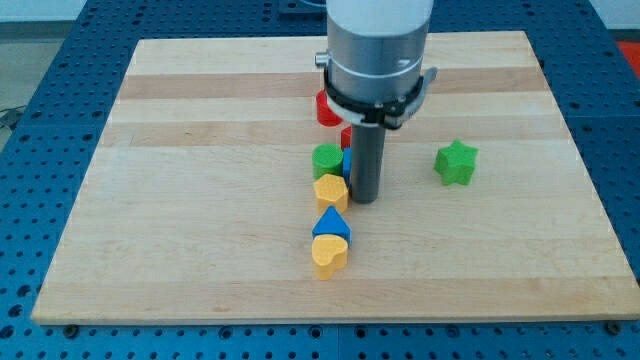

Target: Push the red star into a red circle using blue cube

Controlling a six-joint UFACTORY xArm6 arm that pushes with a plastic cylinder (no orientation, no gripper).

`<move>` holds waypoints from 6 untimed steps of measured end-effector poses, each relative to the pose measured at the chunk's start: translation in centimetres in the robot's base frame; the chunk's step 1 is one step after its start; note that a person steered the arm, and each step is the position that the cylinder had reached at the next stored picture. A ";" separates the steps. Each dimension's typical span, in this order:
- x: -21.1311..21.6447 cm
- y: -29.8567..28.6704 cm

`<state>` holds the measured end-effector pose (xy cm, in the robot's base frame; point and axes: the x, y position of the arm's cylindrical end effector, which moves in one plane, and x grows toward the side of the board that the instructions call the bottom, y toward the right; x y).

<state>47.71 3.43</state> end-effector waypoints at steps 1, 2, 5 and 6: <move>-3.2 0.6; -5.7 1.0; -8.1 2.7; -6.5 5.0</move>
